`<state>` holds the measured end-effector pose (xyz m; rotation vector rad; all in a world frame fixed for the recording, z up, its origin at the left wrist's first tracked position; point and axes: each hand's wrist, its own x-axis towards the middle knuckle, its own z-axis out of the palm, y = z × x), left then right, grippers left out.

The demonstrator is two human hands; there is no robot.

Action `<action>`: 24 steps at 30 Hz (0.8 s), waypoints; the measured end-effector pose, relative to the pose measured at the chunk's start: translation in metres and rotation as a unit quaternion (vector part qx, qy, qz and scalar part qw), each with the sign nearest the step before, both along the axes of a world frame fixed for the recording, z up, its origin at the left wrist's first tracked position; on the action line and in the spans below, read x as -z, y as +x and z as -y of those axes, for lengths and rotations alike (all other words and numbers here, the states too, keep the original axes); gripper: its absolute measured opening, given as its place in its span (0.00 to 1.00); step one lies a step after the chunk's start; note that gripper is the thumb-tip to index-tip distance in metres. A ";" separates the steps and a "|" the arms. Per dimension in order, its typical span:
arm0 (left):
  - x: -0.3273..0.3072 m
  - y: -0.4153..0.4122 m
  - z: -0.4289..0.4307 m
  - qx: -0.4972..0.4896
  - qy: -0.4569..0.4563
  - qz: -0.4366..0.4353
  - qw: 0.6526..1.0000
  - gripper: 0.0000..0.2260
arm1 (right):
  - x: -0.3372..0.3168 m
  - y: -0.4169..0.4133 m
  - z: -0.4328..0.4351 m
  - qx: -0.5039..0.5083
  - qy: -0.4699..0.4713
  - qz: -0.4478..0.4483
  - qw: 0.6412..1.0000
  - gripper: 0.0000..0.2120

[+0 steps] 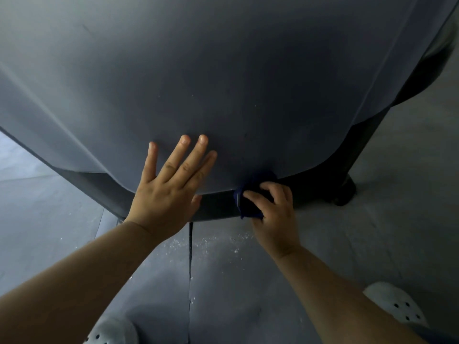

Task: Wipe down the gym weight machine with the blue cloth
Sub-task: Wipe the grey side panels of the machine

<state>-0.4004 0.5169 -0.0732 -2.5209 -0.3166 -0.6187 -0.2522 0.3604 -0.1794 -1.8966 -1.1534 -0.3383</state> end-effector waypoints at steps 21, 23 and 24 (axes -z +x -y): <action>0.012 0.007 0.005 0.013 -0.003 0.010 1.000 0.44 | 0.005 0.023 0.042 0.085 0.038 -0.033 0.995 0.19; 0.009 0.009 0.011 0.042 0.007 0.004 0.999 0.40 | -0.038 0.024 0.037 0.087 0.107 -0.025 0.990 0.20; 0.006 0.013 0.014 0.058 0.015 0.003 0.998 0.39 | -0.055 0.027 0.031 0.080 0.127 -0.014 0.989 0.20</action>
